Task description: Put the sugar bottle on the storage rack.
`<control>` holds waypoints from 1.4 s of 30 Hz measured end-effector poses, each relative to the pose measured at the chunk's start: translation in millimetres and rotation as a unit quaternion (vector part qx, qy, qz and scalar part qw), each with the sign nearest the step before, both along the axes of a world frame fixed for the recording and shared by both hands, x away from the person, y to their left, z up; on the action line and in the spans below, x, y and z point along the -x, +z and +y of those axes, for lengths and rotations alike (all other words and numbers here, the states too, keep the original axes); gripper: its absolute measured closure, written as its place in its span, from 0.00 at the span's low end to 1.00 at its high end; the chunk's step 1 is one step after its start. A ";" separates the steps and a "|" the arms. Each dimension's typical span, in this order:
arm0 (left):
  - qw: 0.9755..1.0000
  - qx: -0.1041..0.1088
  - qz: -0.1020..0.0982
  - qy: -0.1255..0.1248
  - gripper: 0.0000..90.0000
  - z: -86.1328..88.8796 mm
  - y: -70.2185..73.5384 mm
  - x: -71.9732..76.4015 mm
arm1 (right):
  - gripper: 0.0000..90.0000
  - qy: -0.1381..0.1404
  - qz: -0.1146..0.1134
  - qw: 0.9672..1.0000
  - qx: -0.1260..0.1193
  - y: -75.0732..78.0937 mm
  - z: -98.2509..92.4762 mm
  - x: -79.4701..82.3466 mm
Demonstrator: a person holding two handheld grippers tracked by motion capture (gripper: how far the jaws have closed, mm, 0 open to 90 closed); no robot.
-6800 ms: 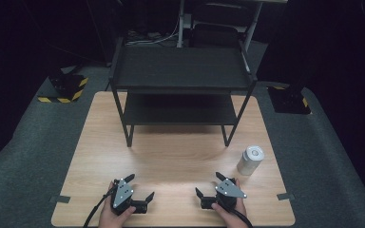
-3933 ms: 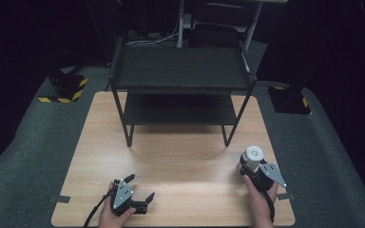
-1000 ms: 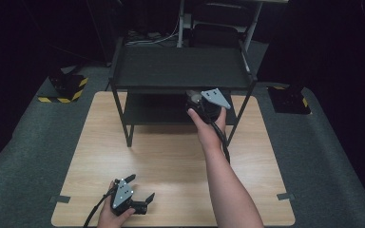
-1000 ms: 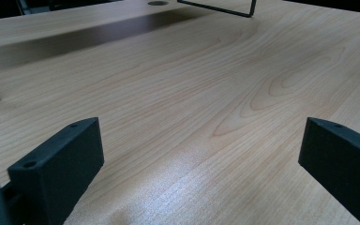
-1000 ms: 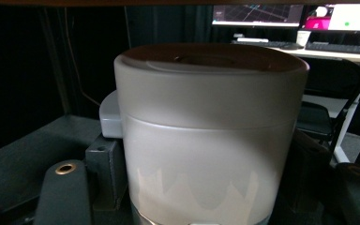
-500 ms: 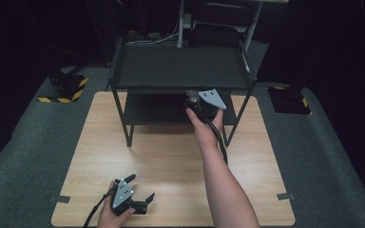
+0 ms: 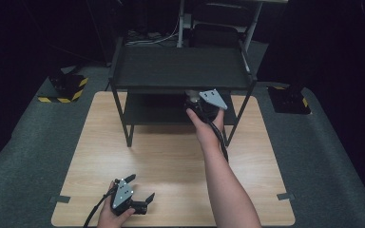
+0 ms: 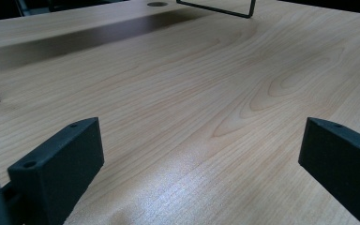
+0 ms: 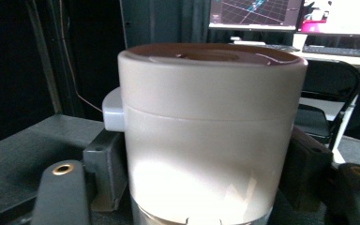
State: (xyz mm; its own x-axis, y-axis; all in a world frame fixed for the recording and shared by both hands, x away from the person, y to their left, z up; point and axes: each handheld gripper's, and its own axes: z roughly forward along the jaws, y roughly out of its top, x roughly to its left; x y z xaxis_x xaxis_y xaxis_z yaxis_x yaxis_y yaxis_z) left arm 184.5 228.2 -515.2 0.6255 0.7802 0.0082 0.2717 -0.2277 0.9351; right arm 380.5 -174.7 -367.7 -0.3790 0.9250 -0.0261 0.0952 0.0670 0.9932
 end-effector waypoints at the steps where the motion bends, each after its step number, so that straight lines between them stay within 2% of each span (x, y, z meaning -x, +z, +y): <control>1: 1.000 0.000 0.000 0.000 0.00 0.0 0.0 0.0 | 0.27 0.002 0.002 1.000 0.000 1.0 -0.7 0.2; 6: 1.000 0.000 -0.001 0.000 0.00 -0.2 -0.1 0.2 | 0.15 0.007 0.010 1.000 -0.005 4.8 -3.6 2.6; 10: 1.000 0.002 0.001 0.001 0.00 -0.4 -0.2 0.3 | 0.00 0.013 0.008 1.000 -0.009 6.2 -6.2 8.0; 20: 1.000 0.002 0.001 0.002 0.00 -0.6 -0.4 0.2 | 0.00 0.035 -0.007 0.999 -0.012 5.4 -16.2 27.8; 28: 1.000 0.000 0.002 0.001 0.00 -0.9 0.2 0.0 | 0.00 0.045 -0.014 0.999 -0.019 -1.9 -30.2 46.1; 31: 1.000 0.001 0.002 0.002 0.00 -1.1 0.1 0.0 | 0.00 0.055 -0.021 0.998 -0.021 -8.6 -41.1 60.0; 38: 1.000 -0.001 0.000 0.001 0.00 -1.3 0.2 0.3 | 0.00 0.064 -0.027 0.997 -0.015 -21.1 -55.7 80.7; 39: 1.000 -0.001 0.000 0.002 0.00 -1.5 0.2 0.4 | 0.00 0.067 -0.027 0.997 -0.016 -26.8 -61.3 88.2; 42: 1.000 -0.002 0.001 0.002 0.00 -1.4 0.3 0.4 | 0.00 0.068 -0.030 0.997 -0.013 -35.5 -67.7 97.1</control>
